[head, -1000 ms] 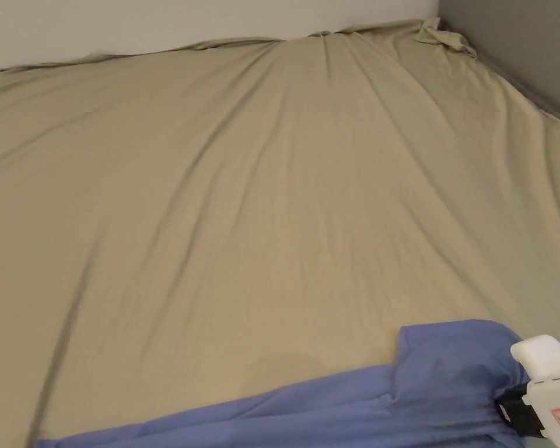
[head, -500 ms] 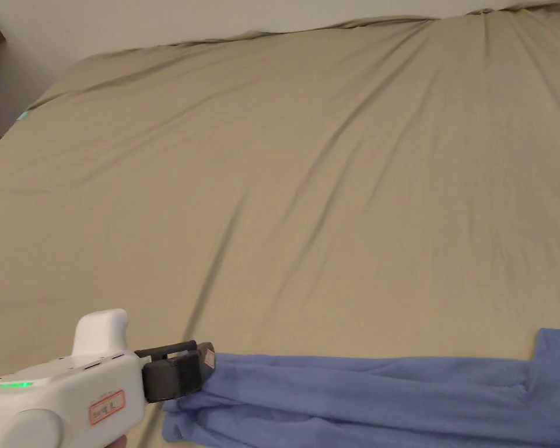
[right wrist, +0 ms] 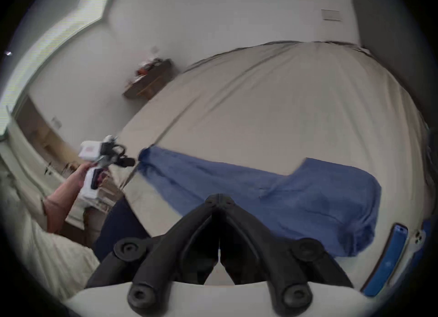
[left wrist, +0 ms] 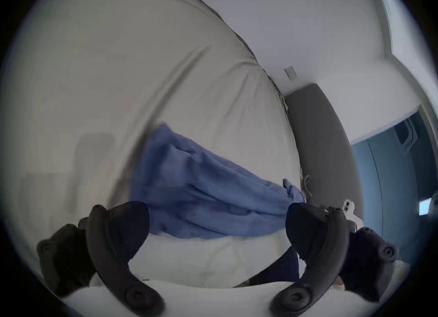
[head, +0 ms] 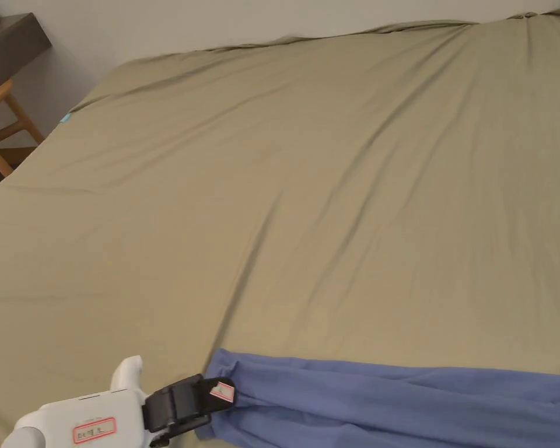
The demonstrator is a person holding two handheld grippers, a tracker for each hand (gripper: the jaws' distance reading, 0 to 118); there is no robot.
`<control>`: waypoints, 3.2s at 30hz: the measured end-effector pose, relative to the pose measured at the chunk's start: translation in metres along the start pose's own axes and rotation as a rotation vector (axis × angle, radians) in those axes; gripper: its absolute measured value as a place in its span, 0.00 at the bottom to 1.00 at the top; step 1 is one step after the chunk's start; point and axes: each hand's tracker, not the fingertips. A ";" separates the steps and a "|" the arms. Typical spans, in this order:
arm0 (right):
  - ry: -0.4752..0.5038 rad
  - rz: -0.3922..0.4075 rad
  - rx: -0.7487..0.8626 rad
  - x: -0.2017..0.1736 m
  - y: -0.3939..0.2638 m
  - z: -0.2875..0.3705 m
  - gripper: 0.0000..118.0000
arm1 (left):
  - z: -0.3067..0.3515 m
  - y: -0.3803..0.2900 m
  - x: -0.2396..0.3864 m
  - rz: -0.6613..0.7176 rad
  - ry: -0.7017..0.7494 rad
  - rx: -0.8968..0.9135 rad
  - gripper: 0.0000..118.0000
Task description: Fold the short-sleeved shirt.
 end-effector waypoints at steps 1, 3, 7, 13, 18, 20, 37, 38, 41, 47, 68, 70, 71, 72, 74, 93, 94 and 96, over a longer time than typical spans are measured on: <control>0.012 -0.007 0.005 0.001 -0.001 0.001 0.02 | -0.006 0.002 -0.007 -0.006 0.029 -0.001 1.00; 0.044 -0.012 0.018 0.002 0.000 0.005 0.02 | -0.006 0.016 -0.014 -0.013 0.056 -0.006 1.00; 0.090 0.005 0.049 -0.003 0.006 0.008 0.02 | -0.037 0.015 -0.009 -0.067 0.068 -0.141 1.00; 0.117 -0.014 0.080 -0.005 0.016 0.006 0.02 | -0.066 0.026 0.012 -0.118 0.034 -0.119 1.00; 0.091 -0.038 0.073 0.000 0.017 -0.005 0.02 | -0.074 0.011 0.033 -0.120 0.010 -0.129 0.09; 0.075 -0.042 0.074 0.000 0.017 -0.004 0.02 | -0.072 0.010 0.027 -0.131 -0.003 -0.127 0.09; -0.023 -0.138 0.131 0.019 0.031 0.005 0.02 | 0.069 0.081 0.010 -0.057 0.256 0.181 0.09; -0.026 -0.137 0.126 0.019 0.031 0.002 0.02 | 0.064 0.076 0.021 -0.083 0.293 0.168 0.09; -0.054 -0.128 0.093 0.018 0.031 -0.006 0.02 | 0.044 0.054 0.066 -0.161 0.315 0.125 0.09; -0.065 -0.170 0.050 0.019 0.030 -0.021 0.02 | -0.058 -0.014 0.146 -0.313 0.225 -0.067 0.09; -0.311 0.000 0.047 -0.020 0.025 -0.015 0.02 | -0.088 -0.040 0.130 -0.450 0.400 -0.048 0.00; -0.358 0.019 0.036 -0.029 0.026 -0.020 0.02 | -0.117 -0.058 0.137 -0.508 0.433 -0.054 0.00; -0.344 0.014 0.039 -0.033 0.027 -0.021 0.02 | -0.134 -0.065 0.137 -0.550 0.467 -0.074 0.00; -0.332 0.006 0.045 -0.035 0.028 -0.019 0.02 | -0.144 -0.074 0.146 -0.552 0.458 -0.071 0.00; -0.279 -0.038 0.055 -0.024 0.027 -0.013 0.02 | -0.150 -0.089 0.166 -0.573 0.376 -0.069 0.00; -0.129 0.000 0.149 -0.035 0.031 0.024 0.02 | -0.087 -0.051 0.186 -0.433 -0.124 -0.091 0.02; -0.110 0.001 0.154 -0.035 0.032 0.025 0.02 | -0.076 -0.040 0.171 -0.424 -0.107 -0.085 0.11; -0.083 0.006 0.168 -0.035 0.032 0.024 0.02 | -0.059 -0.016 0.132 -0.395 0.006 -0.105 0.89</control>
